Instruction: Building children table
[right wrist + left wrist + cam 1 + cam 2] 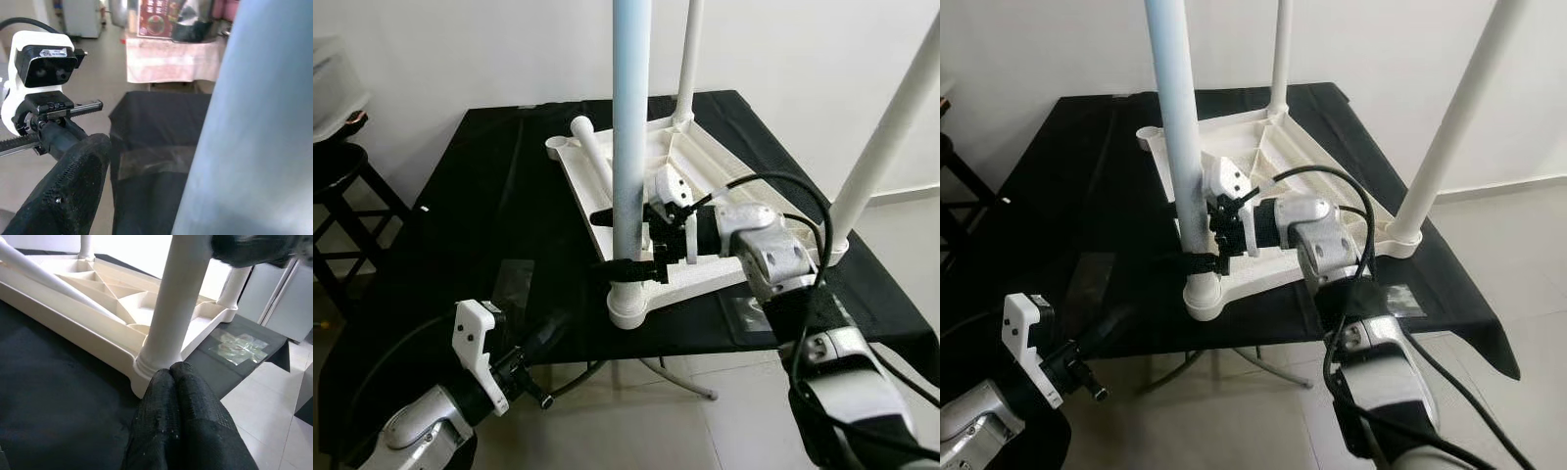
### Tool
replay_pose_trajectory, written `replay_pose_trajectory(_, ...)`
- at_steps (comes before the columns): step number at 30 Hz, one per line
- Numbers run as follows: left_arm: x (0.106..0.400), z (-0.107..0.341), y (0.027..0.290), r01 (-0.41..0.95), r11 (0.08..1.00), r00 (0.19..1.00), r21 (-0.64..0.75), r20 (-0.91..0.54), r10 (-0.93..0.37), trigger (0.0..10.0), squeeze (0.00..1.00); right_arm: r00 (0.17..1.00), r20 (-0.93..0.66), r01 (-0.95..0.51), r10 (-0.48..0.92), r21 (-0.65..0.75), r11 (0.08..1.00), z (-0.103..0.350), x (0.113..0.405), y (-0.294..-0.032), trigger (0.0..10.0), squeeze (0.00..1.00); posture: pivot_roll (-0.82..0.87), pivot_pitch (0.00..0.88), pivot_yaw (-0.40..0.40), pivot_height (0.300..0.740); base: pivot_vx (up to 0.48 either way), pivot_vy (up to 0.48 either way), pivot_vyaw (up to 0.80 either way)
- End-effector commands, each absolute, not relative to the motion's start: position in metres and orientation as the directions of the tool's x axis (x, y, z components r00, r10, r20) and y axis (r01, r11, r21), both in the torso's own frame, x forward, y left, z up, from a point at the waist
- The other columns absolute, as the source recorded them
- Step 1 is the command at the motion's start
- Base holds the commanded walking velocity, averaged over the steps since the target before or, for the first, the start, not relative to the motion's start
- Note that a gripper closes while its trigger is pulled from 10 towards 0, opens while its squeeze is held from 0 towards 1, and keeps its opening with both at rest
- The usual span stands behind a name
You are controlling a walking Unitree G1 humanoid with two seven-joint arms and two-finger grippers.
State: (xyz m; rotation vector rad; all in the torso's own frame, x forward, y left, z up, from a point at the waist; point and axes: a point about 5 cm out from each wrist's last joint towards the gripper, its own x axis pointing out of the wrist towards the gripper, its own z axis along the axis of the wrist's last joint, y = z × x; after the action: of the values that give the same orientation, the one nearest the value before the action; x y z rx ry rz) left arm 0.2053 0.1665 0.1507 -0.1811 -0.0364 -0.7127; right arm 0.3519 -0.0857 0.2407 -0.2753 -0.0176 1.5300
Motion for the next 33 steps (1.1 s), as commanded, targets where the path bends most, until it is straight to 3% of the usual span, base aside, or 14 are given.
replay_pose_trajectory(1, 0.203, 0.15, 0.169, 0.647, 0.746, 0.761, -0.156, 0.076, -0.644, 10.0, 0.0, 0.024, -0.146, -0.983, 0.989, -0.182, -0.003, 0.24, 0.353, -0.085, 2.5, 0.0, 0.09, 0.124, 0.031, 0.74, 0.0, 0.0, 0.0)
replay_pose_trajectory(2, 0.203, 0.15, 0.169, 0.647, 0.746, 0.761, -0.156, 0.075, -0.645, 10.0, 0.0, 0.008, -0.149, -0.985, 0.989, -0.17, -0.017, 0.239, 0.354, -0.087, 0.0, 0.0, 0.09, 0.126, 0.031, 0.74, 0.0, 0.0, 0.0)
replay_pose_trajectory(11, 0.202, 0.151, 0.169, 0.646, 0.747, 0.762, -0.159, 0.069, -0.644, 10.0, 0.0, -0.022, -0.162, -0.992, 0.987, -0.123, -0.042, 0.227, 0.355, -0.103, 0.0, 0.0, 0.08, 0.131, 0.031, 0.74, 0.0, 0.0, 0.0)
replay_pose_trajectory(15, 0.203, 0.151, 0.169, 0.646, 0.747, 0.762, -0.16, 0.069, -0.644, 10.0, 0.0, 0.021, -0.165, -0.991, 0.986, -0.133, -0.001, 0.22, 0.354, -0.111, 0.0, 0.0, 0.07, 0.126, 0.029, 0.74, 0.0, 0.0, 0.0)
replay_pose_trajectory(16, 0.204, 0.151, 0.17, 0.646, 0.747, 0.762, -0.16, 0.068, -0.644, 10.0, 0.0, 0.076, -0.158, -0.989, 0.985, -0.141, 0.054, 0.215, 0.353, -0.114, 0.0, 0.0, 0.06, 0.117, 0.022, 0.74, 0.0, 0.0, 0.0)
replay_pose_trajectory(18, 0.205, 0.149, 0.173, 0.643, 0.749, 0.764, -0.159, 0.067, -0.642, 10.0, 0.0, 0.397, -0.101, -0.917, 0.912, -0.091, 0.388, 0.191, 0.346, -0.102, 0.0, 0.0, 0.05, 0.1, 0.014, 0.74, 0.0, 0.0, 0.0)
replay_pose_trajectory(19, 0.206, 0.149, 0.175, 0.641, 0.751, 0.766, -0.157, 0.064, -0.64, 10.0, 0.0, 0.743, 0.001, -0.669, 0.67, -0.034, 0.742, 0.183, 0.344, -0.091, 0.0, 0.0, 0.04, 0.093, 0.015, 0.74, 0.0, 0.0, 0.0)
replay_pose_trajectory(21, 0.208, 0.148, 0.178, 0.64, 0.754, 0.767, -0.151, 0.058, -0.639, 10.0, 0.0, 0.829, -0.083, -0.555, 0.553, 0.005, 0.832, 0.161, 0.321, -0.081, 0.0, 0.0, 0.05, 0.088, 0.045, 0.74, 0.0, 0.0, 0.0)
replay_pose_trajectory(22, 0.208, 0.148, 0.178, 0.64, 0.754, 0.767, -0.151, 0.058, -0.639, 10.0, 0.0, 0.829, -0.083, -0.555, 0.553, 0.005, 0.832, 0.161, 0.321, -0.081, 0.0, 0.0, 0.05, 0.088, 0.045, 0.74, 0.0, 0.0, 0.0)
replay_pose_trajectory(24, 0.211, 0.145, 0.181, 0.64, 0.755, 0.766, -0.141, 0.042, -0.642, 10.0, 0.0, 0.846, -0.145, -0.53, 0.513, -0.141, 0.836, 0.155, 0.297, -0.066, 0.0, 0.0, 0.04, 0.067, 0.054, 0.74, 0.0, 0.0, 0.0)
replay_pose_trajectory(30, 0.215, 0.143, 0.182, 0.642, 0.752, 0.764, -0.153, 0.041, -0.644, 10.0, 0.0, 0.822, -0.181, -0.563, 0.54, -0.116, 0.818, 0.15, 0.311, -0.074, 0.0, 0.0, 0.05, 0.043, 0.04, 0.74, 0.0, 0.0, 0.0)
replay_pose_trajectory(31, 0.216, 0.142, 0.182, 0.639, 0.754, 0.766, -0.152, 0.042, -0.641, 10.0, 0.0, 0.806, -0.198, -0.584, 0.558, -0.114, 0.804, 0.147, 0.312, -0.073, 3.4, 0.0, 0.04, 0.041, 0.042, 0.74, 0.0, 0.0, 0.0)
replay_pose_trajectory(32, 0.216, 0.142, 0.184, 0.63, 0.761, 0.774, -0.152, 0.044, -0.632, 10.0, 0.0, 0.779, -0.205, -0.621, 0.593, -0.118, 0.775, 0.146, 0.31, -0.068, 10.0, 0.0, 0.04, 0.039, 0.046, 0.74, 0.0, 0.0, 0.0)
replay_pose_trajectory(33, 0.216, 0.142, 0.184, 0.63, 0.761, 0.774, -0.152, 0.044, -0.632, 10.0, 0.0, 0.779, -0.205, -0.621, 0.593, -0.118, 0.775, 0.146, 0.31, -0.068, 10.0, 0.0, 0.04, 0.039, 0.046, 0.74, 0.0, 0.0, 0.0)
